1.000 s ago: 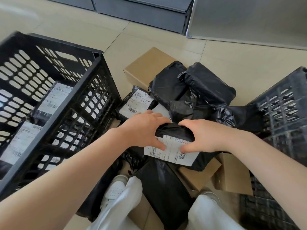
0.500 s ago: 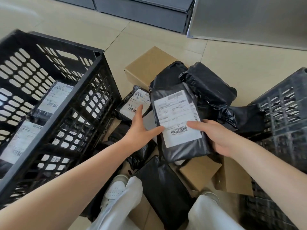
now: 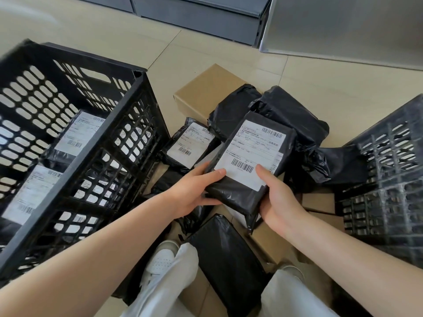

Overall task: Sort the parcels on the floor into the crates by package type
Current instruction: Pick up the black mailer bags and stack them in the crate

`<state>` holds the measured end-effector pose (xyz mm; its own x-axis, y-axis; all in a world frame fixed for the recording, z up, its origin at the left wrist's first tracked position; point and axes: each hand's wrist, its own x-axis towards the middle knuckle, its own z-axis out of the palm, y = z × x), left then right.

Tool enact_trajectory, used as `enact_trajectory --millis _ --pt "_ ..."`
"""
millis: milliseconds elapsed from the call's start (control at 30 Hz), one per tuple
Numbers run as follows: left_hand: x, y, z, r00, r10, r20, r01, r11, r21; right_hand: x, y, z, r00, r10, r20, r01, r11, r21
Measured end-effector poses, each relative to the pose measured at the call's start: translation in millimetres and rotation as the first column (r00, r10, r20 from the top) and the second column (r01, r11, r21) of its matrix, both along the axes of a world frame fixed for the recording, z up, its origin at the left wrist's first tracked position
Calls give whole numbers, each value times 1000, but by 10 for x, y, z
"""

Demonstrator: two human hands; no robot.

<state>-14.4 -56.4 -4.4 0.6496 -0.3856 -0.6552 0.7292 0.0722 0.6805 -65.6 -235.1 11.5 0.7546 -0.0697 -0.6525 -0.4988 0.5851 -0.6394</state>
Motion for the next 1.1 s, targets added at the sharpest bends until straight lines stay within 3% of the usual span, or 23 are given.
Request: enact_trajectory --millis 200,433,667,867,1100 --pt "8 76 27 996 42 81 -42 999 3 42 66 29 998 55 13 -54 994 -97" --pt "136 258 188 976 157 152 -158 987 -11 199 15 156 956 289 -41 -291 933 -213" --pt "411 555 665 907 308 287 -310 950 -41 490 136 386 943 332 -18 -320 893 -317" --pt "632 1115 1157 823 449 348 -449 889 -87 574 495 574 858 512 -53 -472 743 -474" --pt "694 1852 1198 771 509 382 -529 847 -60 732 1158 734 727 683 -74 -542 503 -673"
